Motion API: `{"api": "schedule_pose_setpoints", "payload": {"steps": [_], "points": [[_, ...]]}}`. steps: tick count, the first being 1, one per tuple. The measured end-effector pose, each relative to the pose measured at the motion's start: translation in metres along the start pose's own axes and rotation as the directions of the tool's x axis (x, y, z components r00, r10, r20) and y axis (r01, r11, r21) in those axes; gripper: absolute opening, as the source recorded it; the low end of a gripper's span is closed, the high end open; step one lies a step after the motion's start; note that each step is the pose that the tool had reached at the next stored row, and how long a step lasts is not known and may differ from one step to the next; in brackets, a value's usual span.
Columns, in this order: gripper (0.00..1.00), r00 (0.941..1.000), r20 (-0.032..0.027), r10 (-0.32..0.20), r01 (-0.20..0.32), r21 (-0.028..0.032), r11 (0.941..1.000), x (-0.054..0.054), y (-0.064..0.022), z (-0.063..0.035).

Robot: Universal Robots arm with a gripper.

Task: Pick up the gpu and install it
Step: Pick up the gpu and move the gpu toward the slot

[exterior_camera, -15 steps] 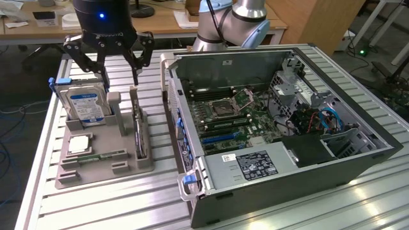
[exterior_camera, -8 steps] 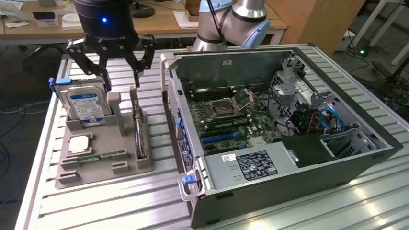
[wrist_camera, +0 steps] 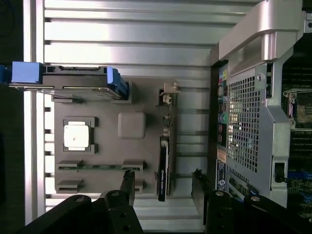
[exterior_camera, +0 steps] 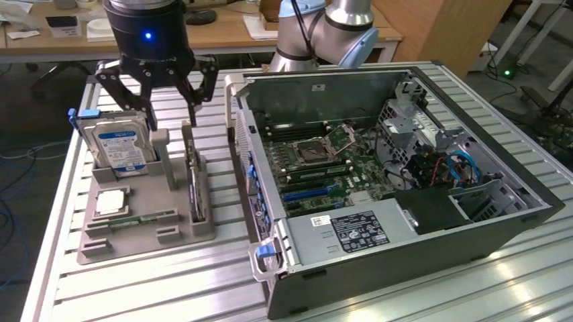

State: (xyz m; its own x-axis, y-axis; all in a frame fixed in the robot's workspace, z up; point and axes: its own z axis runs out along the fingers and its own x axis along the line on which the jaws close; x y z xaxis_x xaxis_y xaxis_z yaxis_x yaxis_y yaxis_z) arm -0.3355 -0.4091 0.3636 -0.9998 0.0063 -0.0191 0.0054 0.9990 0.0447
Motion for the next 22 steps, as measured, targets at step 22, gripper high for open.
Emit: {"api": "schedule_pose_setpoints", "payload": {"steps": [22], "points": [[0.59, 1.0, 0.0005, 0.0, 0.0, -0.0001, 1.0, -0.004, -0.0014, 0.0186]]}}
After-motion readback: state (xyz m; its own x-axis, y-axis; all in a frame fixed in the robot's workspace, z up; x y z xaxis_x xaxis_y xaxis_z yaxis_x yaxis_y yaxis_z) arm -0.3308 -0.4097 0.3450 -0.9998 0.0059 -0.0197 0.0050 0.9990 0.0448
